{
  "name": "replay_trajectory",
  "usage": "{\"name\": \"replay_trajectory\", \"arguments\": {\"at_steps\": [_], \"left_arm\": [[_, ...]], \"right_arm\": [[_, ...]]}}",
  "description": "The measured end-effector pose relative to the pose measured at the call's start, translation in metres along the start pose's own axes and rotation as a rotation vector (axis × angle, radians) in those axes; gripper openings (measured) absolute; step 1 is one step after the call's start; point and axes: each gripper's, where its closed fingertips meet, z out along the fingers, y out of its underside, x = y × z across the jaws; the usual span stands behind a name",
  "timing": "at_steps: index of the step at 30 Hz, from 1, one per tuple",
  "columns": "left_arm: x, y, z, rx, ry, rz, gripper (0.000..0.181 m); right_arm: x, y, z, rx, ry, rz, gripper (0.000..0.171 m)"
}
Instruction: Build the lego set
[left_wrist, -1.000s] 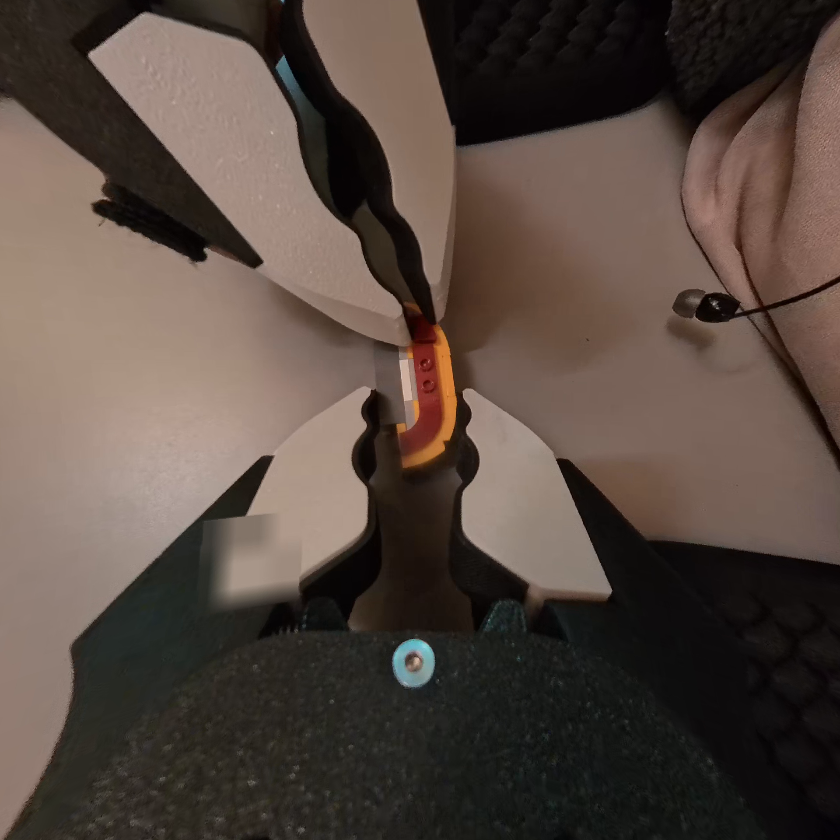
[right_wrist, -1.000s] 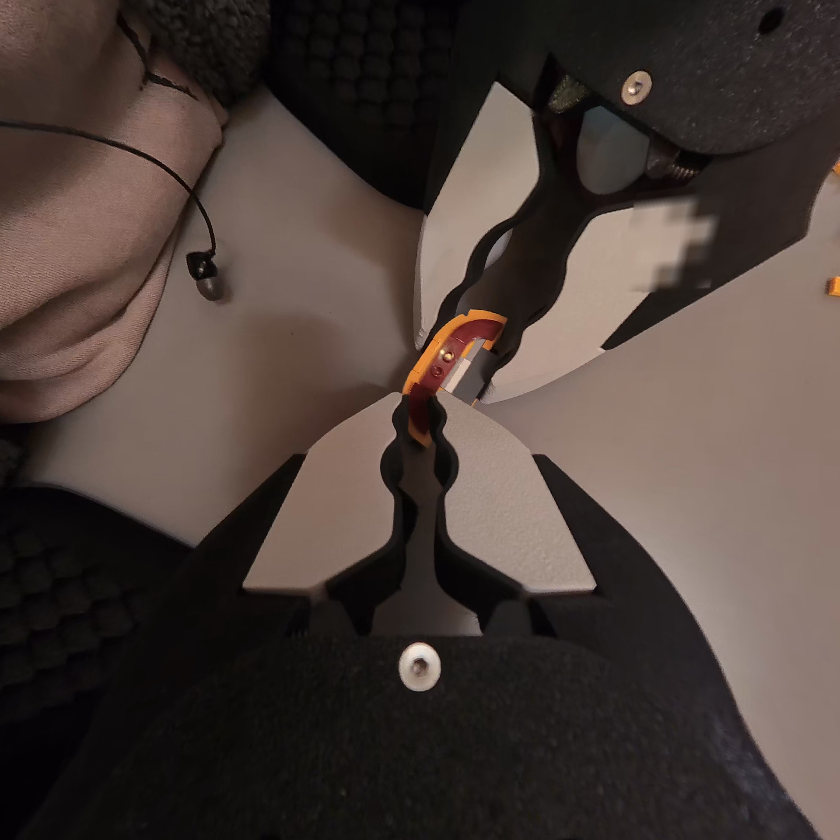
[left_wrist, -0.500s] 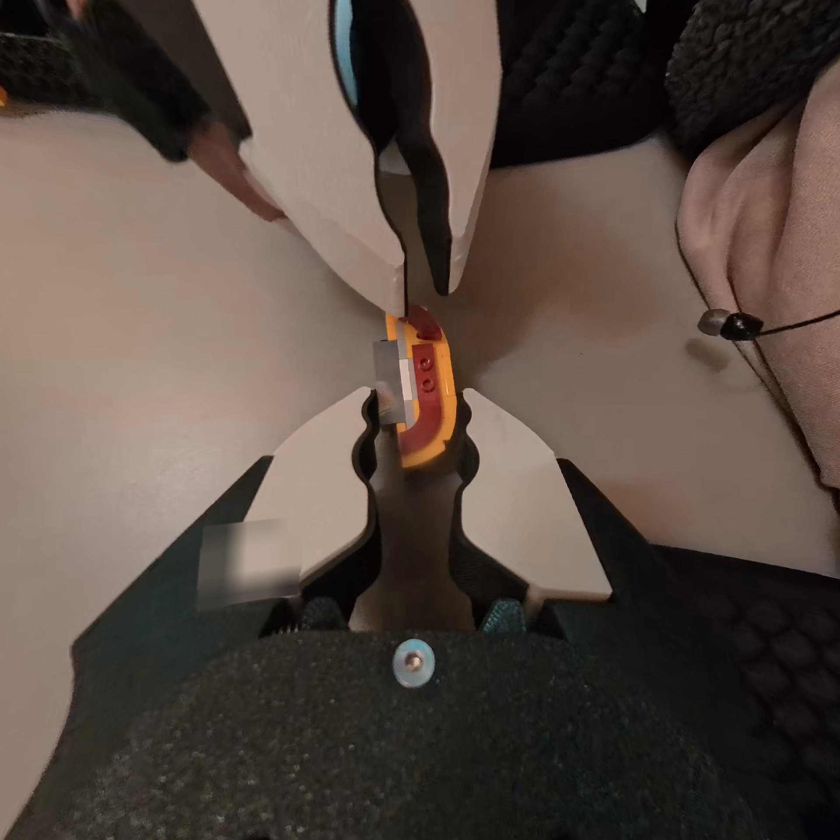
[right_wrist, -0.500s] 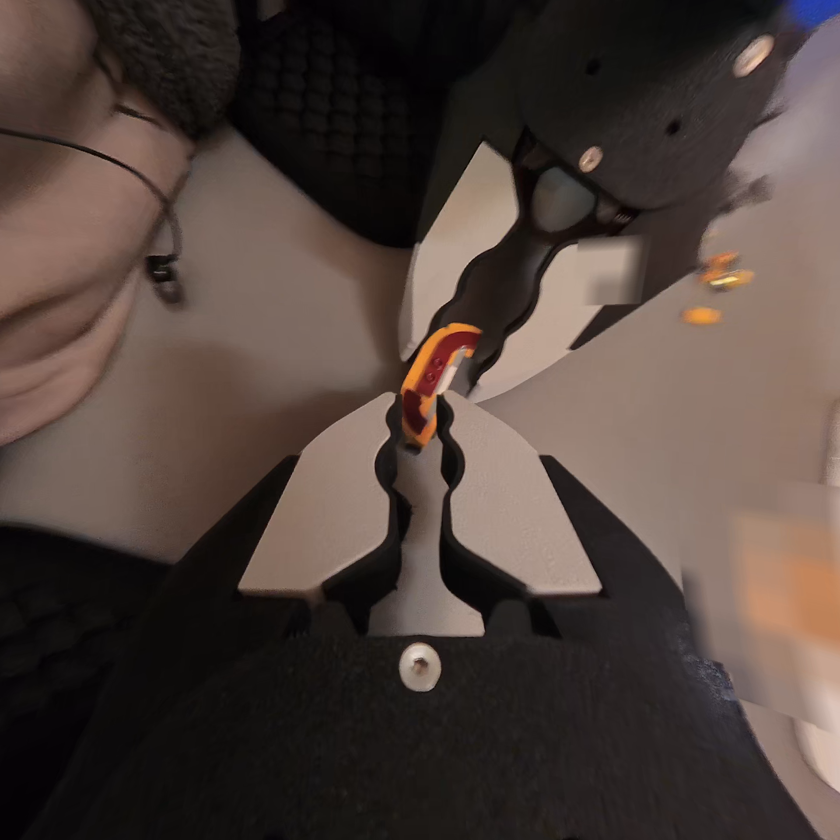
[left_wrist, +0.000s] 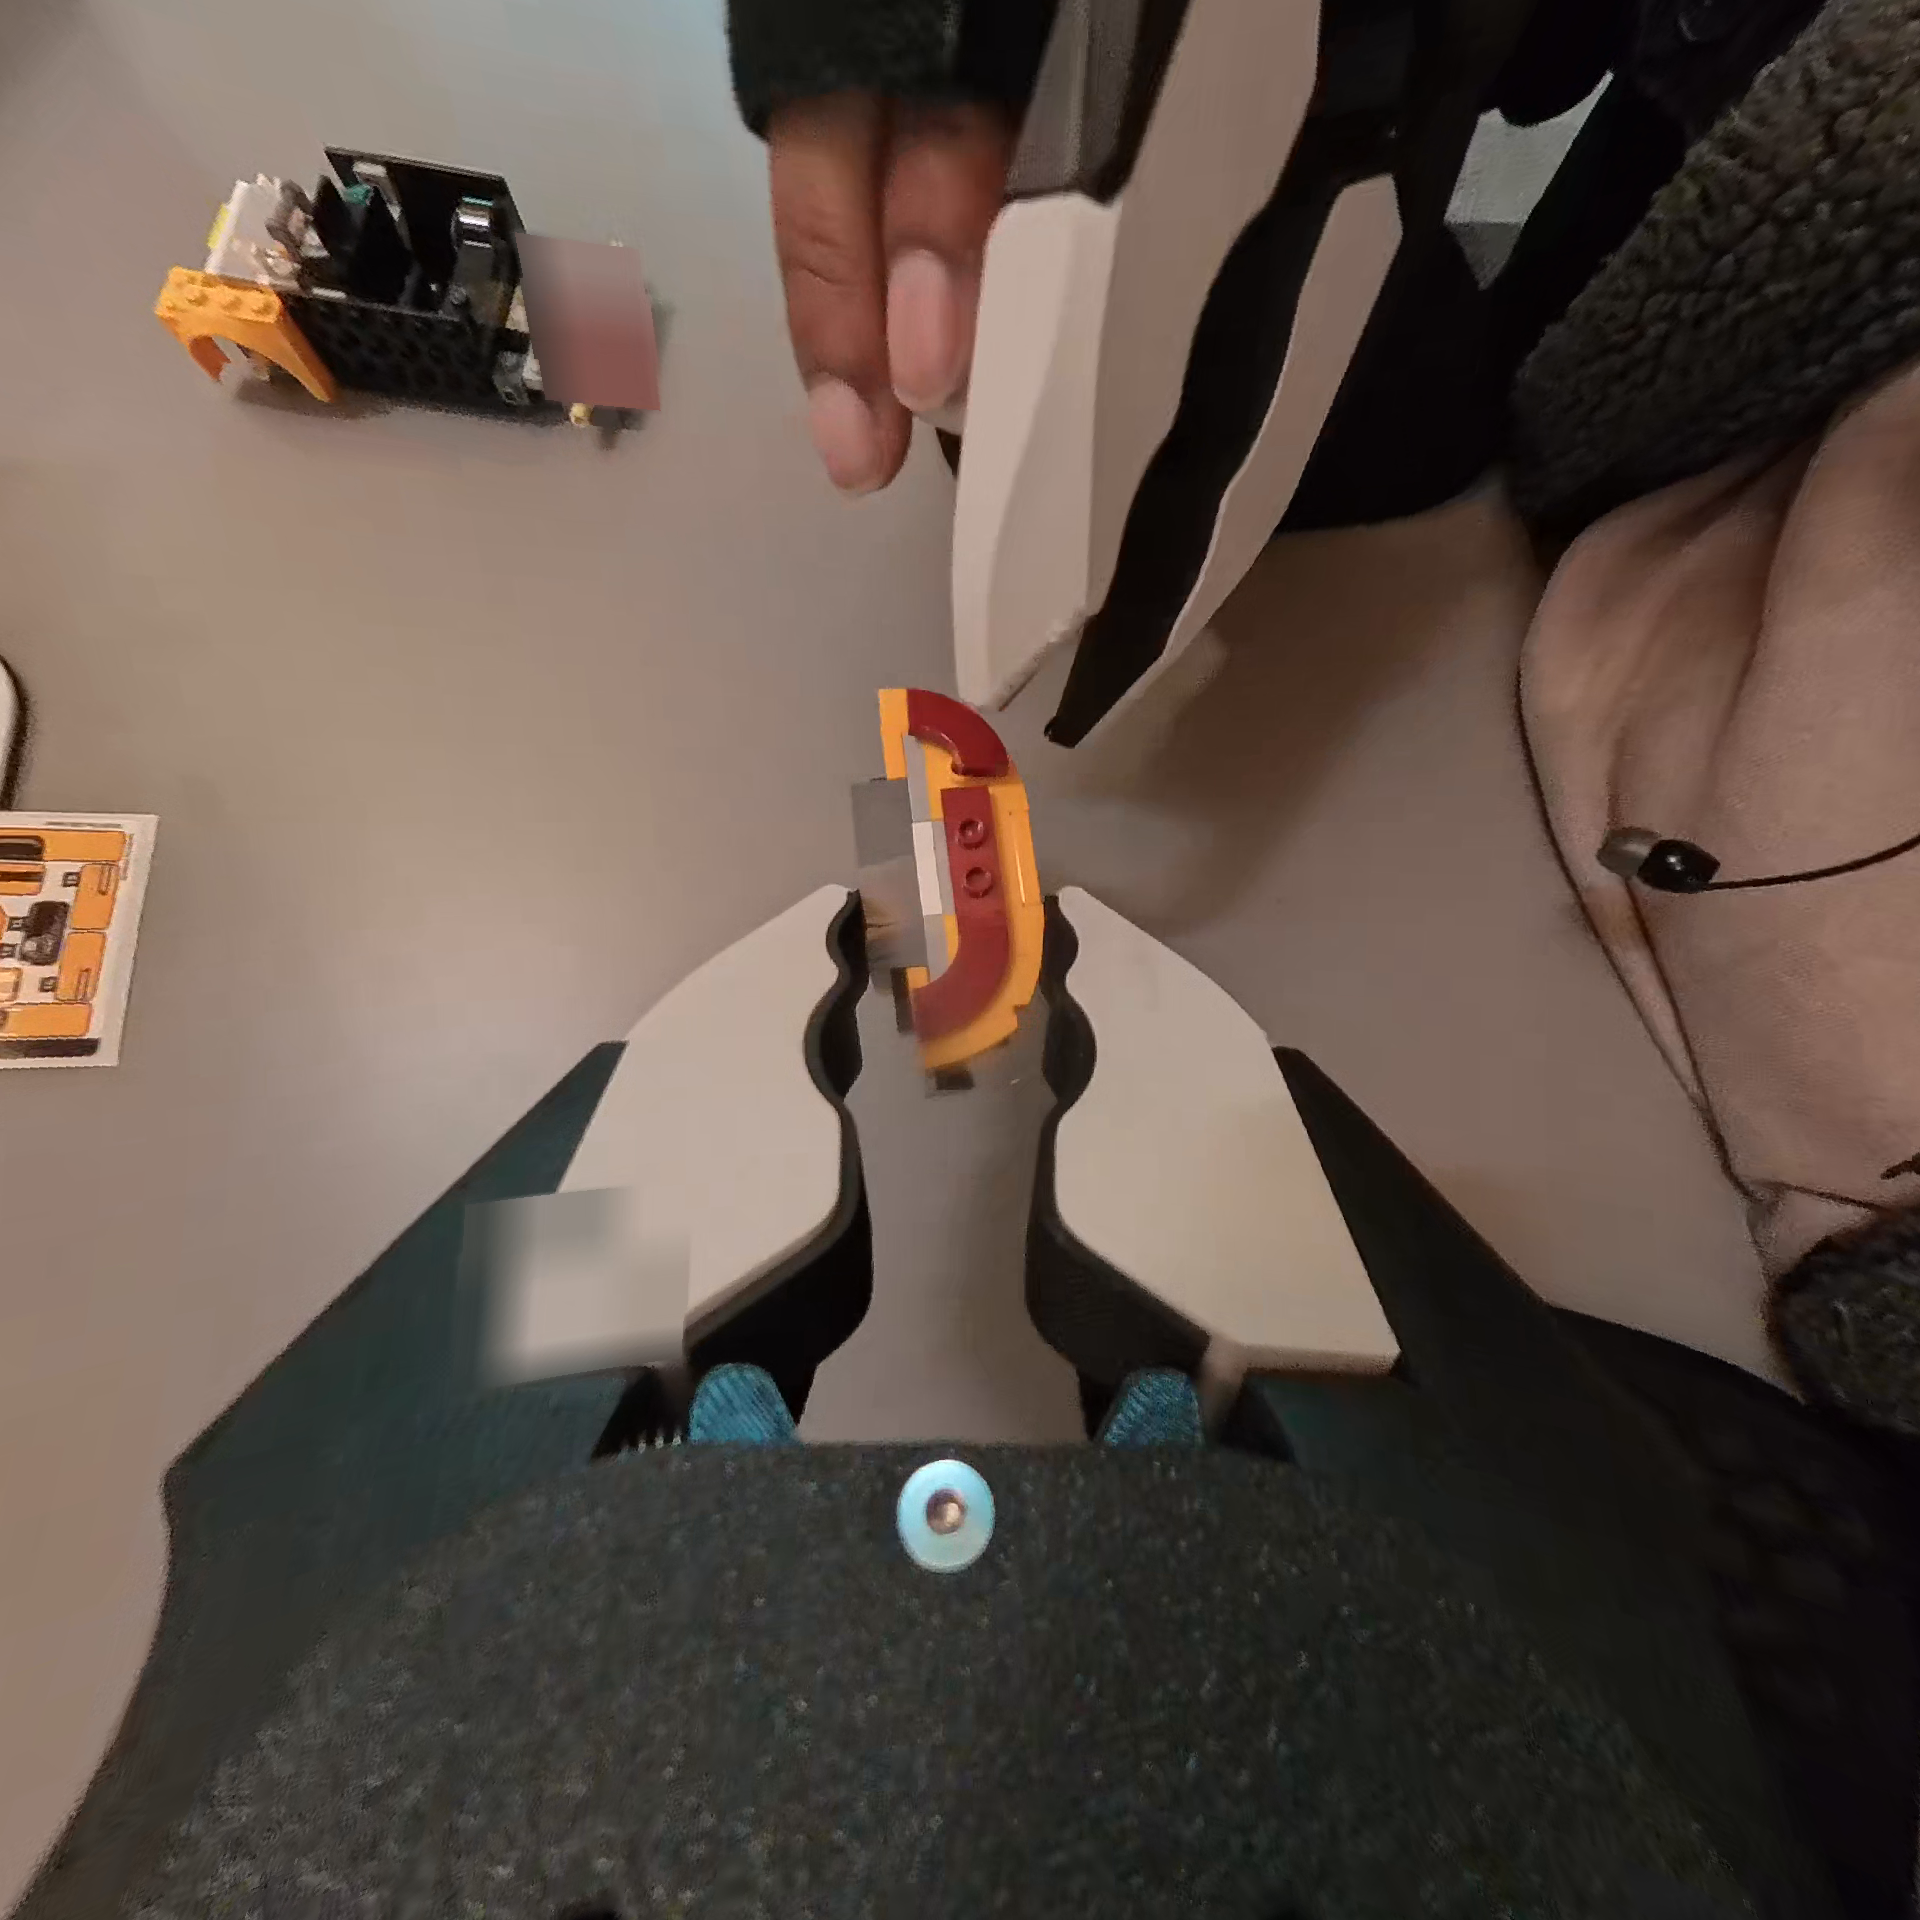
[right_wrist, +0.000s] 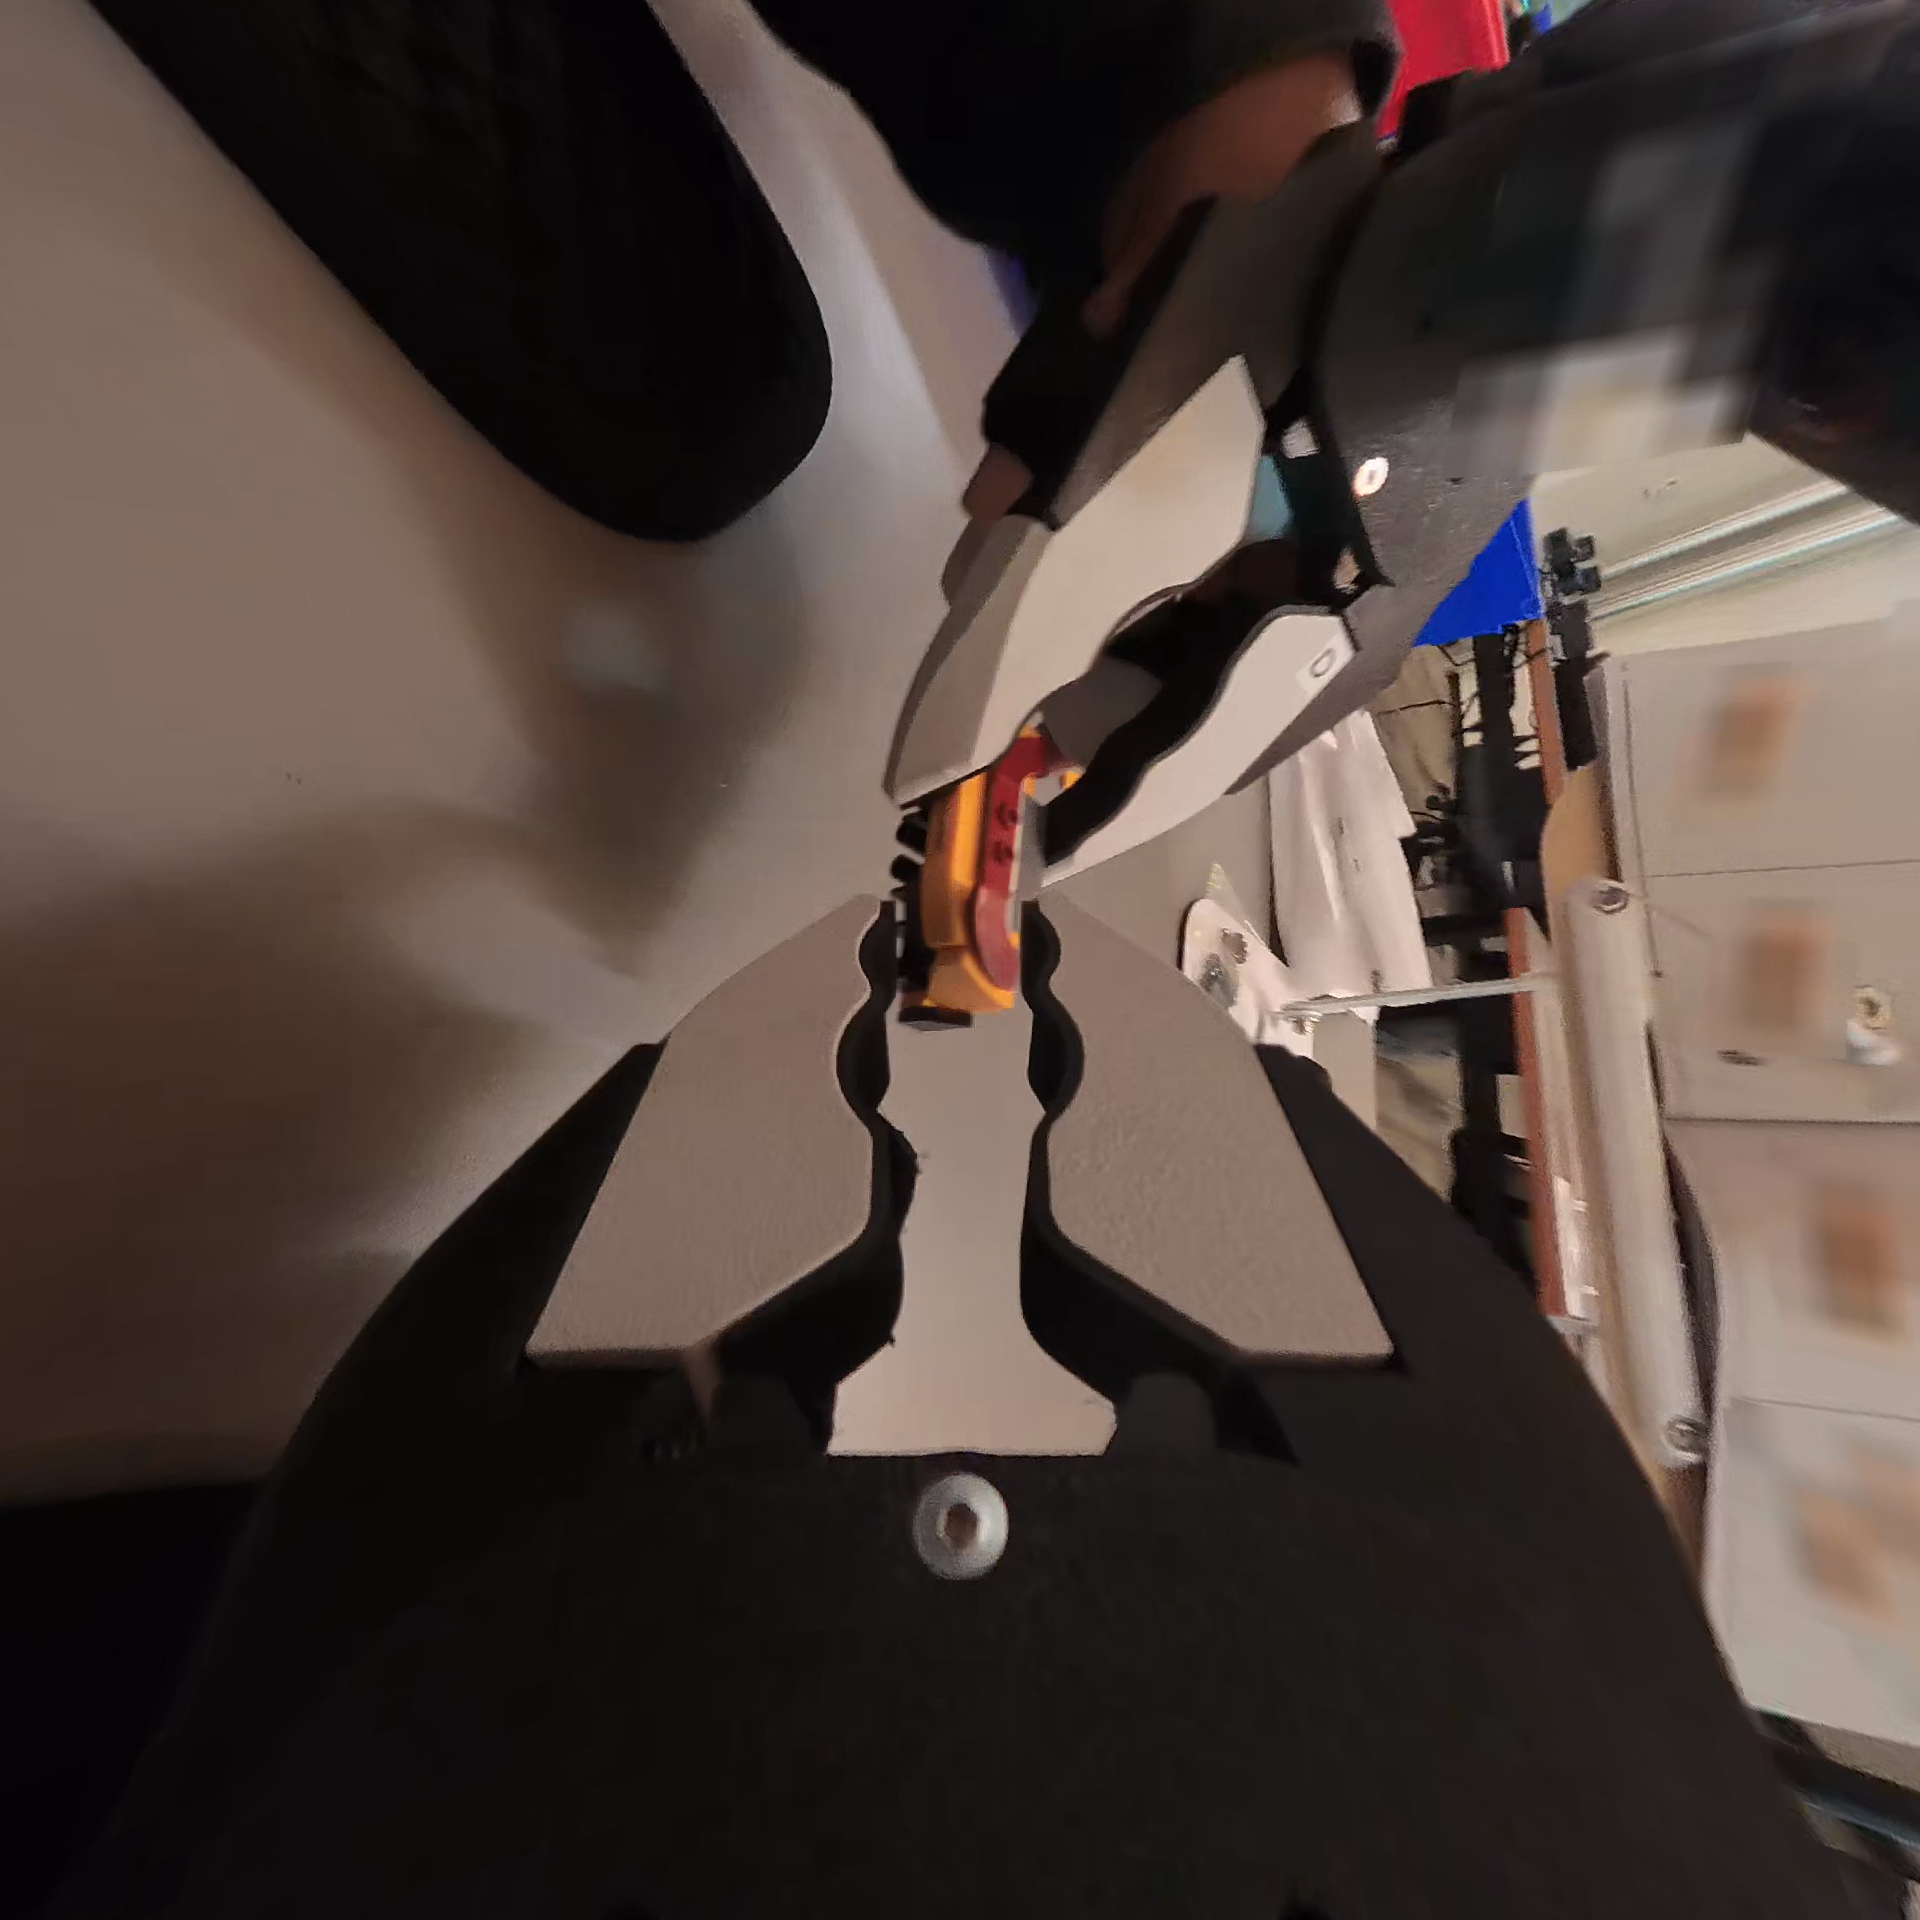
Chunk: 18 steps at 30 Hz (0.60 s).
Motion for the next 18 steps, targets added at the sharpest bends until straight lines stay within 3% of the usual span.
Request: {"name": "replay_trajectory", "arguments": {"at_steps": [1, 18], "left_arm": [[0.001, -0.002, -0.001, 0.004, -0.003, -0.006, 0.032], [0.016, -0.02, -0.015, 0.009, -0.029, -0.035, 0.032]], "right_arm": [[0.0, -0.001, -0.001, -0.007, 0.006, -0.006, 0.022], [0.009, -0.014, -0.01, -0.067, 0.075, -0.05, 0.019]]}}
